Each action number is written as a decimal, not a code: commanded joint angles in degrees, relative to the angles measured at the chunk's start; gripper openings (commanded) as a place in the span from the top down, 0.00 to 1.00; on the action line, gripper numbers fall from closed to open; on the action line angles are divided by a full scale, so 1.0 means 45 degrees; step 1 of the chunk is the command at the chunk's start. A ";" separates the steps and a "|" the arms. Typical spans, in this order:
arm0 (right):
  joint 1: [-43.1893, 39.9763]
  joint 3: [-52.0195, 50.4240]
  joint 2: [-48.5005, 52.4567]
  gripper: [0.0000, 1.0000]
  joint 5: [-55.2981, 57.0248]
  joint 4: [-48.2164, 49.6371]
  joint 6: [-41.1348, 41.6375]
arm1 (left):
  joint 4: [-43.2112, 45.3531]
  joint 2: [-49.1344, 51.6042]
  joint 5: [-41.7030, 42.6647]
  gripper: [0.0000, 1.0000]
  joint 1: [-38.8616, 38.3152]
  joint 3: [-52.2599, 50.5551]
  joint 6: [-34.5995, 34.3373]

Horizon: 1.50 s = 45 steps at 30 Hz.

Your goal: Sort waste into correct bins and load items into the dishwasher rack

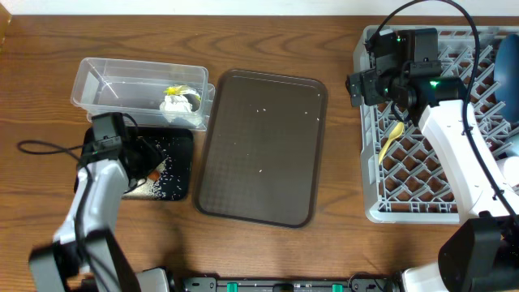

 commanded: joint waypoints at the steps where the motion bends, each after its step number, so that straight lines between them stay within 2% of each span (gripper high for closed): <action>1: 0.0126 0.0039 0.0112 0.01 -0.0879 0.0267 0.0364 | -0.0151 -0.1258 0.0233 0.24 -0.0248 0.0291 0.1350; 5: -0.0204 0.0039 0.0112 0.01 -0.1015 0.0869 0.1511 | -0.0568 -0.2093 0.0233 0.20 -0.1195 0.0554 0.2147; 9: -0.0981 0.0039 0.0112 0.01 -0.1996 0.0758 0.1948 | -0.1846 -0.2059 0.0209 0.15 -0.2589 0.1413 0.3060; 13: -0.1753 0.0039 0.0112 0.01 -0.2268 -0.0505 0.1889 | -0.3677 -0.1948 0.0180 0.14 -0.3356 0.2414 0.3410; 18: -0.2521 0.0039 0.0024 0.01 -0.2259 -0.2739 0.1889 | -0.6552 -0.1967 0.0175 0.14 -0.3434 0.3492 0.3526; 19: -0.2647 0.0039 -0.0005 0.01 -0.2244 -0.3118 0.1889 | -0.6931 -0.2006 0.0165 0.16 -0.3434 0.3609 0.3526; 20: -0.2744 0.0039 -0.0034 0.01 -0.2186 -0.3415 0.1889 | -0.7057 -0.2137 0.0165 0.22 -0.3434 0.3599 0.3585; 28: -0.2827 -0.0136 -0.1039 0.01 -0.0539 -0.4002 0.1846 | -0.5955 -0.5149 -0.0160 0.22 -0.3449 0.2676 0.4046; 33: -0.2657 -0.2273 -0.3240 0.01 -0.0549 -0.1506 0.1661 | -0.5144 -0.8009 -0.0767 0.22 -0.3444 0.1360 0.3934; 36: -0.2696 -0.4245 -0.5149 0.01 -0.0335 0.0223 0.2011 | -0.5032 -0.9520 -0.1311 0.22 -0.3444 0.0583 0.3152; 37: -0.2705 -0.4862 -0.5819 0.01 0.0029 0.0631 0.2331 | -0.5037 -0.9879 -0.1370 0.04 -0.3444 0.0408 0.3089; 41: -0.2701 -0.6518 -0.7995 0.01 0.1355 0.1093 0.2987 | -0.4925 -1.0739 -0.1350 0.04 -0.3444 0.0165 0.3070; 45: -0.2691 -0.7281 -0.9316 0.01 0.1350 0.0704 0.2997 | -0.4755 -1.0778 -0.1355 0.04 -0.3444 0.0165 0.3075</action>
